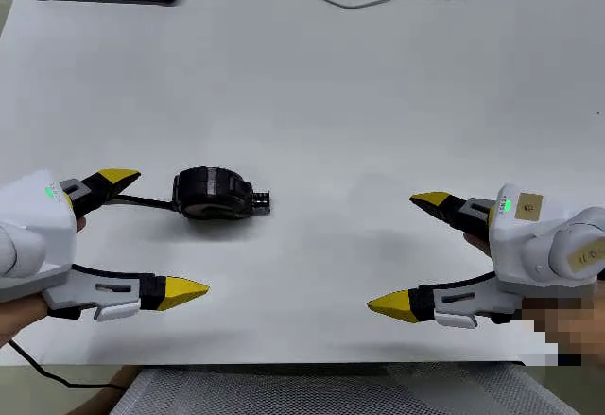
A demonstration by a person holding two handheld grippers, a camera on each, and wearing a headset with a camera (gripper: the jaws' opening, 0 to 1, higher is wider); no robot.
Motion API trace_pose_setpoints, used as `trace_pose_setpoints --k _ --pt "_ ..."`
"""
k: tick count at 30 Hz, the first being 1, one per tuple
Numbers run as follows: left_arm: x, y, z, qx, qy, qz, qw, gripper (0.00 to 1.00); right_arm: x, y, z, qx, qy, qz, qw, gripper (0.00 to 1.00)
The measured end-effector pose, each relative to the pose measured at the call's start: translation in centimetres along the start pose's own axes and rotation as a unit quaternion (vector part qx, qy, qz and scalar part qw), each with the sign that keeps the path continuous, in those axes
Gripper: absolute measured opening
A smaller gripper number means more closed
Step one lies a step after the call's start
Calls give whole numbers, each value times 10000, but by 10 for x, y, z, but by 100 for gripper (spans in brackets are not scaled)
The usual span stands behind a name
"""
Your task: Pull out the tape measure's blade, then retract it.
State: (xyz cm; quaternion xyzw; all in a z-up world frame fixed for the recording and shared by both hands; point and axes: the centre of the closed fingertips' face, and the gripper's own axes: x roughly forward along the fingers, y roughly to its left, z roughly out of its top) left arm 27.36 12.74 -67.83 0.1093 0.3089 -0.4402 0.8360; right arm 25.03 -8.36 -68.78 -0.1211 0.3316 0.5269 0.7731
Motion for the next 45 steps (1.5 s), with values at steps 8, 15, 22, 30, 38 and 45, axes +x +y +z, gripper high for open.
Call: trace_pose_setpoints --k 8,15,22,30,38,45 --pt "9 6 2 104 77 -91 9999 93 1 -4 0 -8 2 6 10000 84" --pt "18 16 2 248 179 -127 9995 89 3 -6 2 -37 16 34 10000 83" --pt "24 24 6 425 200 -153 9988 80 4 -5 3 -39 21 85 10000 81" --pt "30 30 -2 592 398 -307 9970 71 3 -6 2 -14 48 77 10000 81" --pt "37 37 -7 959 690 -343 9924 65 3 -7 0 4 81 71 9999 80" --pt "44 36 -12 1238 916 -490 9869 55 3 -7 -1 24 90 58 9999 80"
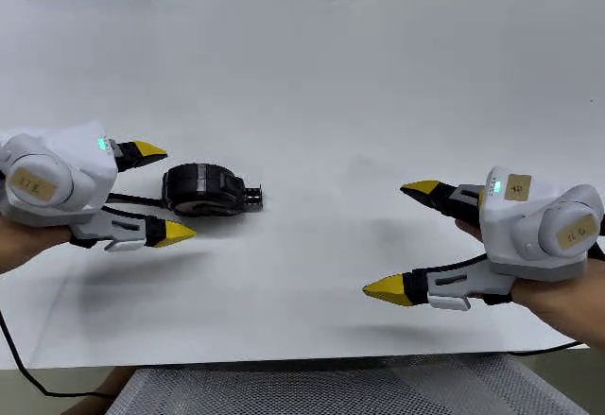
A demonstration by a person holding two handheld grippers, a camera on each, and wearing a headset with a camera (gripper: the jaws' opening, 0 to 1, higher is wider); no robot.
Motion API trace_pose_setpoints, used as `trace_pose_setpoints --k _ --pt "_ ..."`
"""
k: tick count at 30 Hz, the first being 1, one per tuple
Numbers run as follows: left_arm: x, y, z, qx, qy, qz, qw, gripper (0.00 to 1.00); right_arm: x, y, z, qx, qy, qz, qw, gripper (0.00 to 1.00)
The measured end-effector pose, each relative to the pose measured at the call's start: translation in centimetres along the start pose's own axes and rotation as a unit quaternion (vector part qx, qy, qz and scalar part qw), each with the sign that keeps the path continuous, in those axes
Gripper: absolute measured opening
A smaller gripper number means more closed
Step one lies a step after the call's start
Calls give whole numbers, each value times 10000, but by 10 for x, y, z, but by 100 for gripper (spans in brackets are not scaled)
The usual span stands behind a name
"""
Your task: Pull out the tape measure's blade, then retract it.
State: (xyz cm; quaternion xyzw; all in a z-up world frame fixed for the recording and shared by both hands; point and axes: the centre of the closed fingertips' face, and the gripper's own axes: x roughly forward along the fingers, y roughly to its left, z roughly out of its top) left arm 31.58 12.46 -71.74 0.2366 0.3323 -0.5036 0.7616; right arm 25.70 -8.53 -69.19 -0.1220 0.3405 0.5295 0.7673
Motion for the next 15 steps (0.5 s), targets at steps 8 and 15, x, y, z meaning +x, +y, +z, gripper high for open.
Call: trace_pose_setpoints --k 8,15 --pt "6 0 -3 262 242 -93 9993 45 1 -2 -1 6 19 -21 10000 79" --pt "10 2 -3 360 280 -96 9989 36 1 -2 0 -2 6 -18 10000 78"
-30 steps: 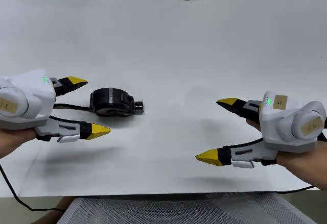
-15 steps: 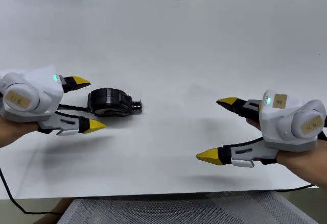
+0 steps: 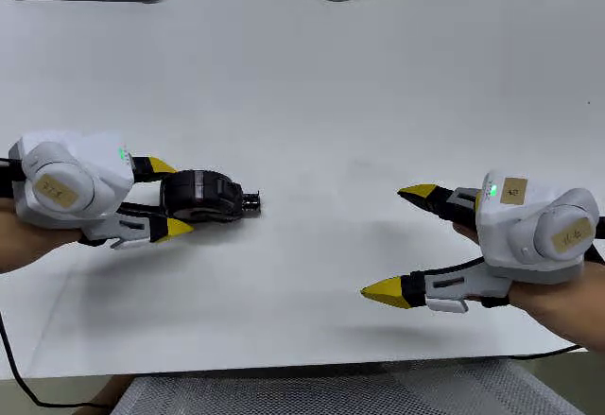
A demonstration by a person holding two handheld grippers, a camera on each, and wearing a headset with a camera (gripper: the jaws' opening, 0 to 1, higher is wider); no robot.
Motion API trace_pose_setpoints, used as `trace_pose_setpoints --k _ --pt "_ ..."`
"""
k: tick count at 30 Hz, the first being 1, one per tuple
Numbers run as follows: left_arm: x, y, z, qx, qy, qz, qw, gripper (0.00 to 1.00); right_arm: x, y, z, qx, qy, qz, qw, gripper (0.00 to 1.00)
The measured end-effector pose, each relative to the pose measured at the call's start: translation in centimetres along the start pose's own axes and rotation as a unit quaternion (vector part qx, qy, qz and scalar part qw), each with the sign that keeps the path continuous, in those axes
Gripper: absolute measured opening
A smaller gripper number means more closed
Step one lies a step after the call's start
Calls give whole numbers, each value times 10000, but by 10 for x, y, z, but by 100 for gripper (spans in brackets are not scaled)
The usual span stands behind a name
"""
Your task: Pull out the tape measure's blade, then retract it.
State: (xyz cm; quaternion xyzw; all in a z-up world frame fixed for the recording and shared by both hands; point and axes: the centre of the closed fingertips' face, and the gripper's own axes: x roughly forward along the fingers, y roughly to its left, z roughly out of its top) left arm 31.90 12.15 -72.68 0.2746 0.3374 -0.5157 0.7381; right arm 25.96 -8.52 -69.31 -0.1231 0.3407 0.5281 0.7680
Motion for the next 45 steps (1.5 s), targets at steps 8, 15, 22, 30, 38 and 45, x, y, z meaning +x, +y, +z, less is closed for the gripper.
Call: trace_pose_setpoints --k 8,15,22,30,38,45 --pt "3 1 1 72 51 -49 9999 29 2 -1 0 -22 18 16 10000 78" --pt "3 -1 1 91 86 -83 9999 28 6 -4 3 -110 3 41 9999 77" --pt "3 -1 0 75 100 -106 9999 27 22 -6 4 -513 154 169 9984 74" --pt "3 -1 0 78 107 -124 9998 27 42 -11 8 -747 166 299 9966 71" --pt "3 -1 0 60 144 -158 9998 27 55 -17 8 -797 192 426 9957 67" --pt "4 -1 -1 53 184 -194 9996 27 65 -19 11 -870 180 505 9948 65"
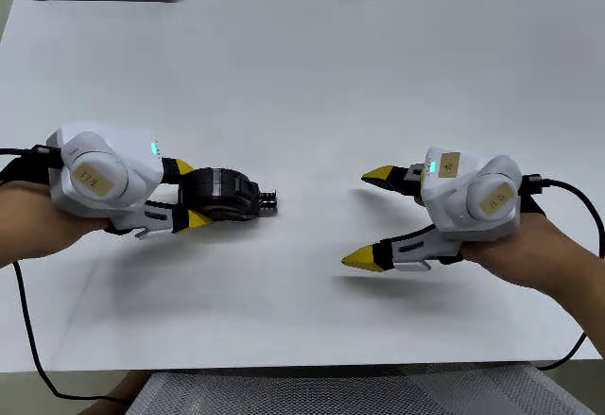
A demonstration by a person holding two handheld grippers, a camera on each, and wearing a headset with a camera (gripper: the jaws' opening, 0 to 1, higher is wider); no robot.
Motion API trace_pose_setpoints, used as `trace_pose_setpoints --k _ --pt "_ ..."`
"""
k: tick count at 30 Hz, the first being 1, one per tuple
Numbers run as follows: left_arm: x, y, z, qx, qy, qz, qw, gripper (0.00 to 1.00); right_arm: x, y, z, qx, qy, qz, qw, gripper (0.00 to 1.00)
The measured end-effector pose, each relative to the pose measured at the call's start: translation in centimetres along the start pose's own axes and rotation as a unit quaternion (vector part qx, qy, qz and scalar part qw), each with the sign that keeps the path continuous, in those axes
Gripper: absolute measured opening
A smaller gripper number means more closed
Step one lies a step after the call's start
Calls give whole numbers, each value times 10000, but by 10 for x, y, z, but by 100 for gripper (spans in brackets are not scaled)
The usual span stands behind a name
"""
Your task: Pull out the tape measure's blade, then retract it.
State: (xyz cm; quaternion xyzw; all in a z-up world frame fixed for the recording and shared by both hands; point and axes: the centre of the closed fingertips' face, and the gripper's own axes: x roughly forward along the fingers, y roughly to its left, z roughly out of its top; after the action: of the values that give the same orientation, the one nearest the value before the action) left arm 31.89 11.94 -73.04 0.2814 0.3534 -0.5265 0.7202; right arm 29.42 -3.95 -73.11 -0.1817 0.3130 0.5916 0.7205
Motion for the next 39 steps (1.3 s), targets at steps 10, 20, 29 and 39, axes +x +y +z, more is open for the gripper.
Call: trace_pose_setpoints --k 10,20,29,39 --pt "1 0 -1 -27 20 -16 10000 26 16 -6 11 -181 -57 122 9997 60" --pt "1 0 -1 -38 48 -2 10000 26 30 -13 21 -517 -87 193 9984 50" --pt "0 0 -1 -22 72 0 10000 26 45 -9 34 -631 -177 354 9972 44" --pt "1 0 -1 -43 58 -6 10000 26 59 -9 44 -787 -200 508 9954 34"
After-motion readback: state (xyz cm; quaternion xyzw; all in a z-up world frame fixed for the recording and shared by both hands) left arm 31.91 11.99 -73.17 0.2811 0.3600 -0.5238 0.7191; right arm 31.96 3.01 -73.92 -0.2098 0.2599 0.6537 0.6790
